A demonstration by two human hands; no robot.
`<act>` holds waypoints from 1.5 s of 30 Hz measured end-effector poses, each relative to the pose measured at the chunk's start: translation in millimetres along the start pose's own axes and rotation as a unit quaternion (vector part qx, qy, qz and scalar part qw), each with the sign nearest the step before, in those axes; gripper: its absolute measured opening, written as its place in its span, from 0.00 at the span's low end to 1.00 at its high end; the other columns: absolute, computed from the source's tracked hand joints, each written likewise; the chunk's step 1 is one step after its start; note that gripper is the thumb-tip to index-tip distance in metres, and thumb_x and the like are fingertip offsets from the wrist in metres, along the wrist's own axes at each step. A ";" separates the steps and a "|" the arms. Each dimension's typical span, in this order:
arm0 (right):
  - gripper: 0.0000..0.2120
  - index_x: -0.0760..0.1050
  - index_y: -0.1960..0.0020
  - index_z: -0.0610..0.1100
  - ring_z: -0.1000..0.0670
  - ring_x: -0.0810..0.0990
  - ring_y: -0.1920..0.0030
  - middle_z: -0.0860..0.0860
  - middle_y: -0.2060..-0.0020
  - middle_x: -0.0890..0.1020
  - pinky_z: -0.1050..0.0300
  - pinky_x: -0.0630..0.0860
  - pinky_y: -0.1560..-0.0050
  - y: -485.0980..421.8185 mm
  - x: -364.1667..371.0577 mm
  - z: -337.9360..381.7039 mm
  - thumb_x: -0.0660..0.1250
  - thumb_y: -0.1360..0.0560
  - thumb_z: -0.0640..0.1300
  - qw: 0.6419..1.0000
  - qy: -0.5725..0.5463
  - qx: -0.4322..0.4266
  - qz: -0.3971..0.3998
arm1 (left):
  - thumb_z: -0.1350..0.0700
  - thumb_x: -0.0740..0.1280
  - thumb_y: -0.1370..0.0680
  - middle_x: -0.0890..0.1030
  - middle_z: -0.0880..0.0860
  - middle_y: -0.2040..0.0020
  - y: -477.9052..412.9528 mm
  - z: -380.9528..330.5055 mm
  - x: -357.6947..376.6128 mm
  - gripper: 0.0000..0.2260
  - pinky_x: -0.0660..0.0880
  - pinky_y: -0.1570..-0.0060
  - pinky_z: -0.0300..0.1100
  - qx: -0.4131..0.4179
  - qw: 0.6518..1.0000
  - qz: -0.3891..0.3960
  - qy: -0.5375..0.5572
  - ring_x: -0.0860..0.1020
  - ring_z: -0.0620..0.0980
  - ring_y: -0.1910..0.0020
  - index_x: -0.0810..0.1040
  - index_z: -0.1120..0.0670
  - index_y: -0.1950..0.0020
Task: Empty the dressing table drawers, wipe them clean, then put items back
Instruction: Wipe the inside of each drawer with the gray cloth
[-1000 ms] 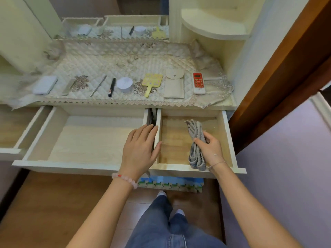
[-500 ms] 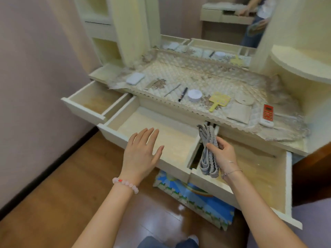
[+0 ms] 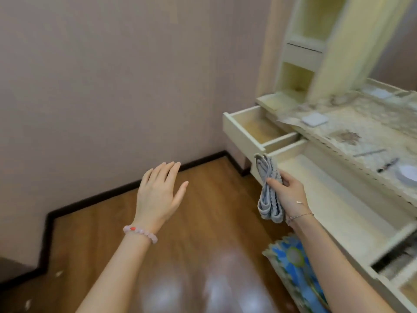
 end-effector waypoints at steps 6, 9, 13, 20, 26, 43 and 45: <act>0.15 0.75 0.55 0.60 0.51 0.82 0.55 0.54 0.56 0.83 0.55 0.78 0.52 9.2 161.0 17.7 0.65 0.25 0.38 0.991 0.011 -0.024 0.132 | 0.44 0.53 0.22 0.77 0.55 0.38 46.3 132.2 -33.6 0.25 0.68 0.37 0.52 -0.115 0.992 -0.005 -0.043 0.74 0.54 0.36 0.73 0.57 0.33; 0.13 0.75 0.52 0.58 0.53 0.81 0.54 0.55 0.55 0.82 0.60 0.77 0.55 13.1 229.5 21.7 0.65 0.25 0.38 0.981 0.014 -0.023 0.194 | 0.44 0.53 0.22 0.77 0.55 0.37 68.4 181.8 -48.6 0.25 0.69 0.37 0.52 -0.173 0.983 -0.017 -0.062 0.74 0.55 0.36 0.73 0.57 0.33; 0.12 0.75 0.46 0.52 0.53 0.82 0.53 0.53 0.53 0.82 0.61 0.77 0.55 11.6 315.1 23.8 0.65 0.25 0.38 0.962 0.031 -0.023 0.272 | 0.43 0.52 0.22 0.77 0.55 0.37 94.1 240.0 -61.9 0.25 0.68 0.36 0.52 -0.250 0.964 -0.022 -0.085 0.73 0.54 0.35 0.72 0.56 0.32; 0.14 0.75 0.51 0.57 0.53 0.82 0.56 0.53 0.55 0.83 0.61 0.79 0.56 8.3 477.4 34.0 0.65 0.26 0.38 0.908 0.039 -0.038 0.415 | 0.43 0.53 0.22 0.75 0.53 0.35 126.0 334.8 -76.3 0.24 0.67 0.36 0.52 -0.380 0.916 -0.039 -0.125 0.72 0.53 0.35 0.70 0.55 0.31; 0.14 0.75 0.42 0.50 0.52 0.82 0.55 0.52 0.55 0.83 0.67 0.78 0.62 16.7 627.4 48.0 0.65 0.25 0.37 0.845 0.041 -0.029 0.532 | 0.42 0.51 0.22 0.77 0.54 0.37 143.3 410.1 -97.0 0.25 0.67 0.37 0.51 -0.493 0.850 -0.037 -0.181 0.74 0.54 0.37 0.71 0.55 0.32; 0.11 0.78 0.48 0.49 0.50 0.81 0.59 0.50 0.58 0.82 0.61 0.79 0.59 153.3 900.0 32.5 0.64 0.25 0.36 0.654 0.111 -0.050 0.747 | 0.43 0.53 0.22 0.79 0.55 0.39 237.1 538.1 -125.3 0.24 0.70 0.39 0.53 -0.691 0.683 -0.049 -0.233 0.76 0.56 0.40 0.74 0.56 0.35; 0.11 0.77 0.45 0.47 0.49 0.81 0.56 0.49 0.55 0.82 0.58 0.78 0.56 171.3 926.5 27.0 0.64 0.25 0.37 0.642 0.117 -0.052 0.756 | 0.43 0.54 0.22 0.79 0.55 0.40 249.0 560.2 -128.7 0.24 0.71 0.40 0.53 -0.700 0.674 -0.047 -0.232 0.77 0.56 0.40 0.75 0.56 0.35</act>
Point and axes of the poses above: each hand's wrist, its own y-axis away from the middle knuckle, its own x-axis out of the palm, z = x × y, the point moved 5 cm from there along -y, towards the middle knuckle
